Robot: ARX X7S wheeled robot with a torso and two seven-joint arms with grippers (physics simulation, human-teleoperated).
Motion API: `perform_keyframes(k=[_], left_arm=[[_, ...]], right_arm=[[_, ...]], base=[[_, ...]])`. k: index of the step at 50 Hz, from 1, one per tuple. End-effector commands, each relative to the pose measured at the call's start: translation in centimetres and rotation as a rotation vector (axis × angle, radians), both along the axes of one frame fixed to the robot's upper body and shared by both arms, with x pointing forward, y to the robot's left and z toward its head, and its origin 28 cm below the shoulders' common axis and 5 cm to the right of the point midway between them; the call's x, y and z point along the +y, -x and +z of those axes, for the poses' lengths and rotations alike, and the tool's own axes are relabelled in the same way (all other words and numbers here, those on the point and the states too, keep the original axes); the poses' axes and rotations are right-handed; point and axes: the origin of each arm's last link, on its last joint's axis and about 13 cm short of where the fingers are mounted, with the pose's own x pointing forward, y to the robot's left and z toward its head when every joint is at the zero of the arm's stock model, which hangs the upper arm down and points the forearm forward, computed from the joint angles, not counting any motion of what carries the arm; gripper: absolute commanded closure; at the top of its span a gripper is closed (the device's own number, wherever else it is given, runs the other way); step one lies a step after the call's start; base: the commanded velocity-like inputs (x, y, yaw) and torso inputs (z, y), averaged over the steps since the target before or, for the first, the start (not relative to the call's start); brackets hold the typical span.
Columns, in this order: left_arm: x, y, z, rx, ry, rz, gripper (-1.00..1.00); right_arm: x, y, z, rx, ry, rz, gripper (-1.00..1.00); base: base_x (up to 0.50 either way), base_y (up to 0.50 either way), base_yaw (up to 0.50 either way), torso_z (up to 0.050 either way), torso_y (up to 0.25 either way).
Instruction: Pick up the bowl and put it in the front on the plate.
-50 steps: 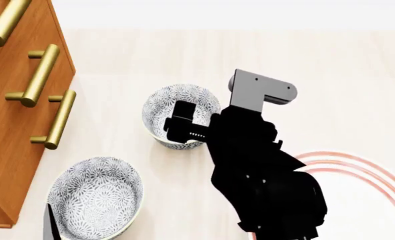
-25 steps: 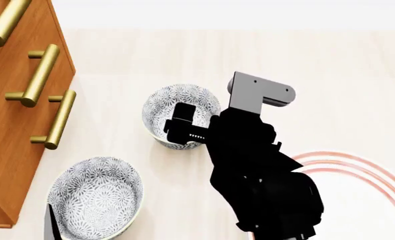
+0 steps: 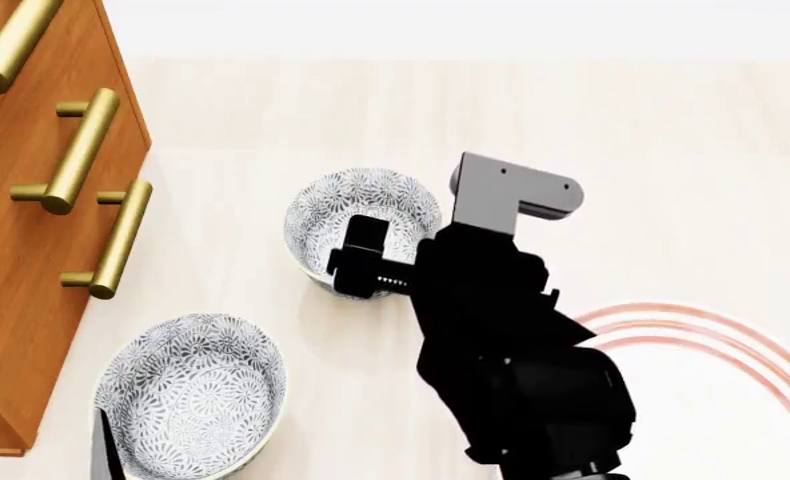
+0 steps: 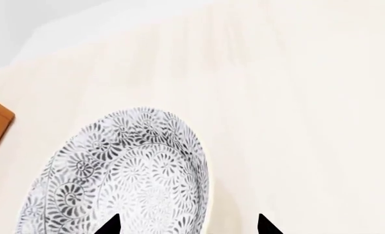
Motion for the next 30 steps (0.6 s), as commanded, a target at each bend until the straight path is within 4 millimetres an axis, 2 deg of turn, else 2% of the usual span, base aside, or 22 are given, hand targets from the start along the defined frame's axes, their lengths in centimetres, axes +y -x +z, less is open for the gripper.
perform_keyframes(k=[1,25,26,30], left_arm=[[0.01,-0.08,0.03,0.0,-0.004,0.001,-1.0],[-0.06,-0.04,-0.1,0.004,-0.009,-0.008,-1.0],[-0.06,-0.04,-0.1,0.004,-0.009,-0.008,-1.0],[-0.06,-0.04,-0.12,0.004,-0.009,-0.008,-1.0]], right_arm=[[0.36,0.01,-0.31,0.002,0.0,0.016,-1.0],[0.44,0.08,-0.93,-0.006,-0.001,0.013,-1.0],[0.45,0.08,-0.94,-0.005,-0.001,0.013,1.0],[0.46,0.11,-0.94,-0.005,-0.001,0.013,1.0]], base=[[0.0,0.0,0.0,0.0,0.0],[0.0,0.0,0.0,0.0,0.0],[0.0,0.0,0.0,0.0,0.0],[0.0,0.0,0.0,0.0,0.0]])
